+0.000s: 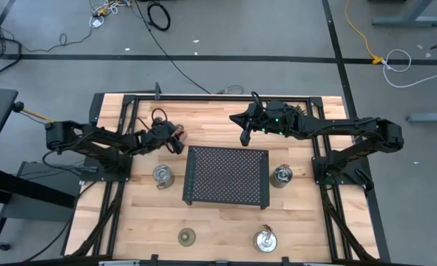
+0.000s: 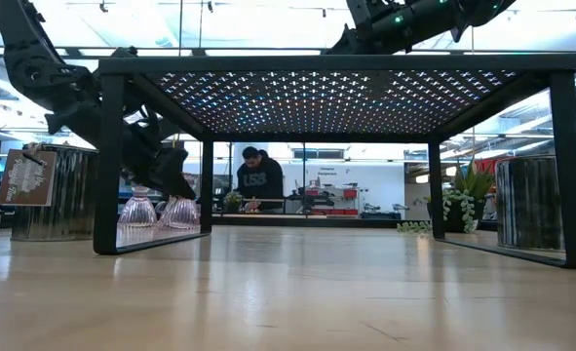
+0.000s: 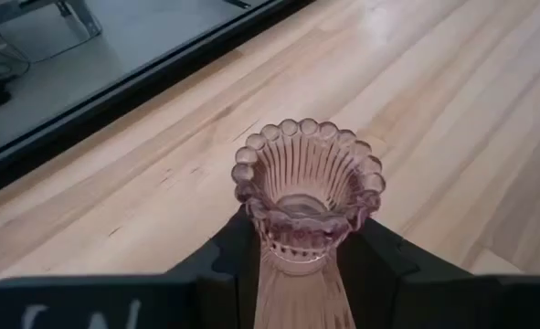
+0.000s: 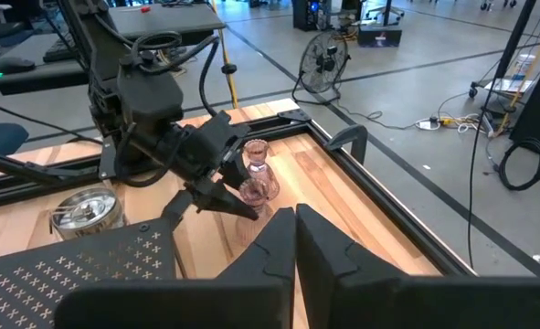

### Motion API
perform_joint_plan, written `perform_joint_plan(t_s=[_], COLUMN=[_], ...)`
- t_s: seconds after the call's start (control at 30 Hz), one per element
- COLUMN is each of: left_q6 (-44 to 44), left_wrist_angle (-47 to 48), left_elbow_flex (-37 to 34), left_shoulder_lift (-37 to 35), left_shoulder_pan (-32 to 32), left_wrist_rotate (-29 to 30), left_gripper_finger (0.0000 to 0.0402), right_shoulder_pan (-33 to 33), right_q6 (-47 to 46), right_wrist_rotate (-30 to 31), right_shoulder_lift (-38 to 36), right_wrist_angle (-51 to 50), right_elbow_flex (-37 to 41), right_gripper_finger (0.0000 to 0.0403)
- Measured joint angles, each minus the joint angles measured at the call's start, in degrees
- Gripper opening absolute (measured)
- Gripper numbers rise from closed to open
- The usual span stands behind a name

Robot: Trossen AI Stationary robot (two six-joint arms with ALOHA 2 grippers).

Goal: Pick & Place candle stick holders
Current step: Put the right pink candle holder on the shelf

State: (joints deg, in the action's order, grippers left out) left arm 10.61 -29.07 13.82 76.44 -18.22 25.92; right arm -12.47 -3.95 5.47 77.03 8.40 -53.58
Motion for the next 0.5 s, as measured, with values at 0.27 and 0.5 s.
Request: perform_joint_plan(t_s=[0.27,0.5], left_q6=[-2.10,-3.69], left_wrist_angle=[-0.95,0.07], left_elbow_flex=[-0.11,-0.18], left_shoulder_lift=[0.04,-1.27], left_shoulder_pan=[-0.02,0.00], left_wrist_rotate=[-1.52,0.39], left_gripper_finger=[0.0119,0.0119], right_shoulder_pan=[0.00,0.00], right_q6=[-0.04,-0.01], right_wrist_rotate=[-0.08,0.03], right_shoulder_lift=[0.00,0.00], right_wrist_angle=[-0.53,-2.02], right_elbow_flex=[0.02,0.02], right_gripper_finger=[0.0013,0.0013])
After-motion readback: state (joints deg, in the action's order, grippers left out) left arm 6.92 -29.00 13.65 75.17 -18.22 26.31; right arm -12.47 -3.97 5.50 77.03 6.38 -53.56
